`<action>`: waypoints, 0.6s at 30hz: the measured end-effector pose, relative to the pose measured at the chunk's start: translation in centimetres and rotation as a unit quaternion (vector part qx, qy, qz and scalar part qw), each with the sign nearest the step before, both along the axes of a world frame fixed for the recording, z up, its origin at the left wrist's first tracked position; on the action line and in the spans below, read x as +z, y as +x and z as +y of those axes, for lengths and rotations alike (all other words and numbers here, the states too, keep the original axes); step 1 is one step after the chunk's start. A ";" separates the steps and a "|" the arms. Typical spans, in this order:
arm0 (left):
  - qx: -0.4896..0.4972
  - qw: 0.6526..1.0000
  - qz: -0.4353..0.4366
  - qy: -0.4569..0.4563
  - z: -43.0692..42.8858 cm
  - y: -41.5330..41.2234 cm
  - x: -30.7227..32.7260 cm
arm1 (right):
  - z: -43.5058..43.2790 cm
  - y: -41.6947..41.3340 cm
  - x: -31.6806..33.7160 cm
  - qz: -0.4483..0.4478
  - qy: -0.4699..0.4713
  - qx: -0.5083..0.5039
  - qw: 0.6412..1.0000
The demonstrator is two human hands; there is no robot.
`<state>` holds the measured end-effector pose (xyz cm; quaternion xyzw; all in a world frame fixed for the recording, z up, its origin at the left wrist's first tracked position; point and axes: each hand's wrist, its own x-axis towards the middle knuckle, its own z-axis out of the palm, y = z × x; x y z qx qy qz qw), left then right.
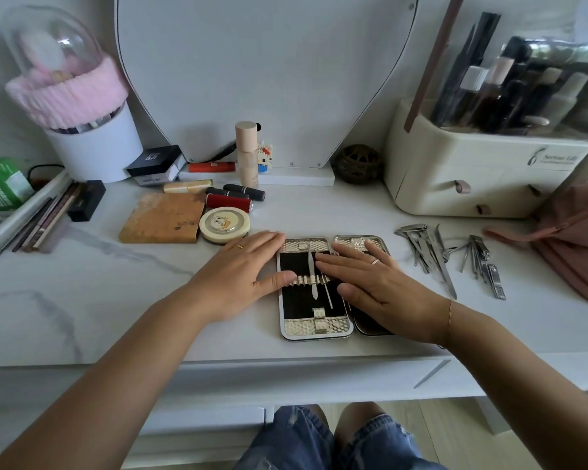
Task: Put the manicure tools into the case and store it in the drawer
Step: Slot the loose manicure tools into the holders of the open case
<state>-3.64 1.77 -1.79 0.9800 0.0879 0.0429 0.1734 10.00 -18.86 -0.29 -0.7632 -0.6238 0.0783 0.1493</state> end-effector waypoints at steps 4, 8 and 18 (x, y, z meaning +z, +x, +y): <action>-0.004 1.000 -0.003 -0.010 0.3 0.0 -0.1 | -1.7 2.5 1.5 0.048 0.164 -0.154 0.973; -0.009 1.000 -0.009 -0.014 0.5 0.1 -0.4 | -4.9 7.6 2.5 0.013 0.165 -0.376 0.912; -0.006 1.000 -0.014 -0.020 0.5 0.2 -0.5 | -4.0 8.4 1.6 -0.007 0.034 -0.419 0.907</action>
